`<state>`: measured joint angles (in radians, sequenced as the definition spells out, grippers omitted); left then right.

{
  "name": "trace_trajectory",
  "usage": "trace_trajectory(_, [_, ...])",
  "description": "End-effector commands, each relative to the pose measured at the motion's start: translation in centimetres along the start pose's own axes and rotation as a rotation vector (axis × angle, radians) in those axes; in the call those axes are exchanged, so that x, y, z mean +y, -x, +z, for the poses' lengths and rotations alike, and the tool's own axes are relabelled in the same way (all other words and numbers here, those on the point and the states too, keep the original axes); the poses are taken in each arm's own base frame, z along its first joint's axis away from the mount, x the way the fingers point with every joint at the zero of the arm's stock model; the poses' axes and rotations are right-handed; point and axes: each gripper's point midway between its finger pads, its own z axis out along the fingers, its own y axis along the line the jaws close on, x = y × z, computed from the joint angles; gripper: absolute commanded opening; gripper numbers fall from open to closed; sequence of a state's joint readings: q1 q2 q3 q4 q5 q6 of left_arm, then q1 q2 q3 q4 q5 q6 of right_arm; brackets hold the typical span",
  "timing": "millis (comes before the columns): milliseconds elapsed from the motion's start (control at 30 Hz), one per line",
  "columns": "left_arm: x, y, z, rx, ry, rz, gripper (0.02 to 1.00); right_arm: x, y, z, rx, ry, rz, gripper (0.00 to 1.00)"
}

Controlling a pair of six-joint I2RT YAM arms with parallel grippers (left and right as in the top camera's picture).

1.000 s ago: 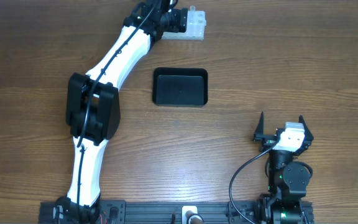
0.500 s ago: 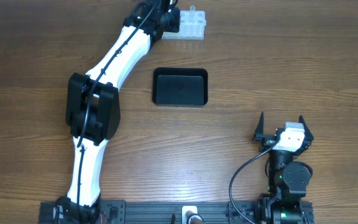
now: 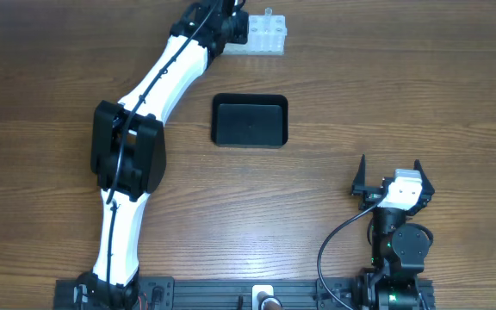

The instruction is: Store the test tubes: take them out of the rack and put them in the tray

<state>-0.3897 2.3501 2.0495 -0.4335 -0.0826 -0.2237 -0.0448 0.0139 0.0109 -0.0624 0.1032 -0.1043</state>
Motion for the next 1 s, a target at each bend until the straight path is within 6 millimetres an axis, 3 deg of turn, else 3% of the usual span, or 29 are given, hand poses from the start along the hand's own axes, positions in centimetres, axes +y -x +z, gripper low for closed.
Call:
trace_trajectory(33, [0.2, -0.7, 0.7, 0.022, 0.013, 0.008, 0.169, 0.2, -0.2, 0.0, 0.001, 0.011, 0.001, 0.993])
trace_trajectory(533, [0.6, -0.9, 0.5, 0.034, 0.032, 0.006, 0.11, 0.2, -0.2, 0.0, 0.001, 0.011, 0.001, 0.993])
trace_trajectory(1000, [0.0, 3.6, -4.1, -0.067, 0.009, -0.003, 0.053, 0.2, -0.2, 0.0, 0.001, 0.011, 0.001, 0.993])
